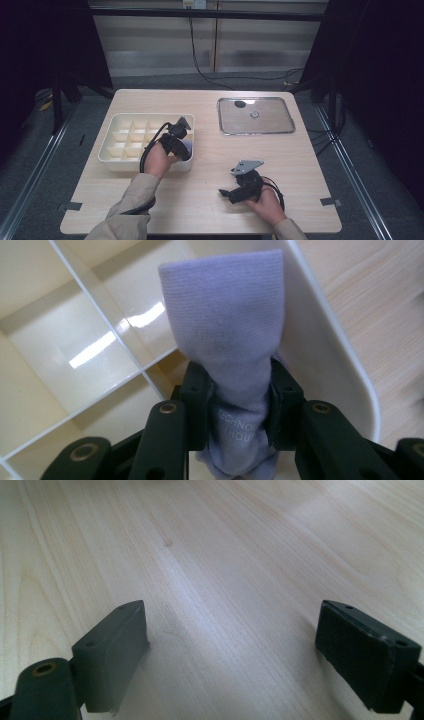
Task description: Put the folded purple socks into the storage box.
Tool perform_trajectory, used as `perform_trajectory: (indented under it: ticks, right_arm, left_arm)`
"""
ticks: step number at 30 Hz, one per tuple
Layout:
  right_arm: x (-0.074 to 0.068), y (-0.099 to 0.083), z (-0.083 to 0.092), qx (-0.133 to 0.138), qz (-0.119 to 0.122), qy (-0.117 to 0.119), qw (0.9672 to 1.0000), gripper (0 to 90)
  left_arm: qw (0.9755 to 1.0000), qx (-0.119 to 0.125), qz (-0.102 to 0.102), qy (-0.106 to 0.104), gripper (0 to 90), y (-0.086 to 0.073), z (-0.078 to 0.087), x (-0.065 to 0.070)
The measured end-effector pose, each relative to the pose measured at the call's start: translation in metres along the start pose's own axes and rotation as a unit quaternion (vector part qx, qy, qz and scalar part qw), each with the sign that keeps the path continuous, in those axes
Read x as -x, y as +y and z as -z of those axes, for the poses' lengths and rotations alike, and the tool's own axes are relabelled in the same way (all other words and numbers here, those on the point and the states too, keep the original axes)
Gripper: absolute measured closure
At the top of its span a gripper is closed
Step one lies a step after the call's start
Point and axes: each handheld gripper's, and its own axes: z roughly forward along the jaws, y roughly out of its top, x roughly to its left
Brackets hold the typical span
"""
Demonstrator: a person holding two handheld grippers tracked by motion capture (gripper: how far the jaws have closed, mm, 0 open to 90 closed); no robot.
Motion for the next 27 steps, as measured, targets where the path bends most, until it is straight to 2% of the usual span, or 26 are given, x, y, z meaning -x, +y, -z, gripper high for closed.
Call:
perform_trajectory:
  ticks: [4,9,13,27]
  right_arm:
    - [0.000,0.000,0.000,0.000,0.000,0.000,1.0000,12.8]
    - [0.000,0.000,0.000,0.001,0.001,0.000,1.0000,12.8]
    - [0.000,0.000,0.000,0.001,0.002,-0.001,1.0000,12.8]
    - [0.000,0.000,0.000,0.001,0.001,-0.001,1.0000,12.8]
  left_arm:
    - [0.9999,0.005,0.007,-0.009,65.2,-0.001,0.003,-0.001]
    - [0.9999,0.001,0.006,-0.014,60.7,0.000,0.007,-0.001]
    - [0.9999,0.001,0.006,-0.009,58.7,0.001,0.011,0.000]
    - [0.9997,0.003,0.009,-0.021,60.2,0.005,0.033,-0.001]
